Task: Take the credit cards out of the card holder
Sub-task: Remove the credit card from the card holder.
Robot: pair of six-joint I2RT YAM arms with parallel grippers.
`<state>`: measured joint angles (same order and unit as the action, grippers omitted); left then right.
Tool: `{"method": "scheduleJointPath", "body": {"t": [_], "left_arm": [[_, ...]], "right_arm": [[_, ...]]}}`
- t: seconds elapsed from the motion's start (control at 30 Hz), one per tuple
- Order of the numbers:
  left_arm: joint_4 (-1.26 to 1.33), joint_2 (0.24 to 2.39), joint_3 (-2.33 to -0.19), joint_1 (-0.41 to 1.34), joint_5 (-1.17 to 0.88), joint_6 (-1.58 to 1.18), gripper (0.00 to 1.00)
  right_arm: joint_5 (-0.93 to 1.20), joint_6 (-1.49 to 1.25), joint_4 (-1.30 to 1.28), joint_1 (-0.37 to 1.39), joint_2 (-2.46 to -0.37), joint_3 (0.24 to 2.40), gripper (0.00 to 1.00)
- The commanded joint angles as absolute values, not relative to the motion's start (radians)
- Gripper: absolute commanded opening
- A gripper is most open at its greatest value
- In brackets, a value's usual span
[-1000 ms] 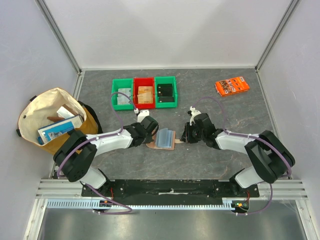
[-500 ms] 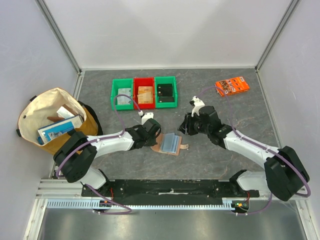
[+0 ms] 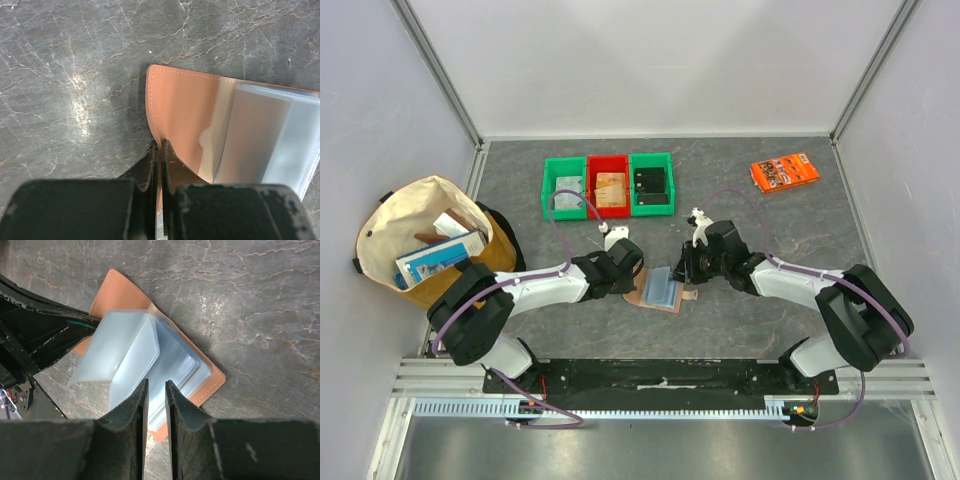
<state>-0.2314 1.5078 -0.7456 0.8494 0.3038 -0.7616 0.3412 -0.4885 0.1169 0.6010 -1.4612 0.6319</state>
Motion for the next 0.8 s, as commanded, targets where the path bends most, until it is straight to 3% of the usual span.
{"method": "scheduleJointPath", "body": {"t": [0.0,0.27,0.63,0.77], "left_arm": [[-0.227,1.489,-0.741,0.861,0.288,-0.787,0.02],[-0.23,1.485,-0.744,0.867,0.288,-0.792,0.02],[-0.193,1.447,-0.71,0.871,0.284,-0.828,0.02],[-0.176,1.391,-0.669,0.87,0.31,-0.859,0.07]], "right_arm": [[0.379,-0.503,0.17,0.621,-1.473,0.652,0.26],[0.397,-0.517,0.189,0.652,-1.48,0.669,0.28],[0.382,-0.537,0.239,0.73,-1.594,0.75,0.38],[0.341,-0.519,0.224,0.73,-1.611,0.749,0.39]]}}
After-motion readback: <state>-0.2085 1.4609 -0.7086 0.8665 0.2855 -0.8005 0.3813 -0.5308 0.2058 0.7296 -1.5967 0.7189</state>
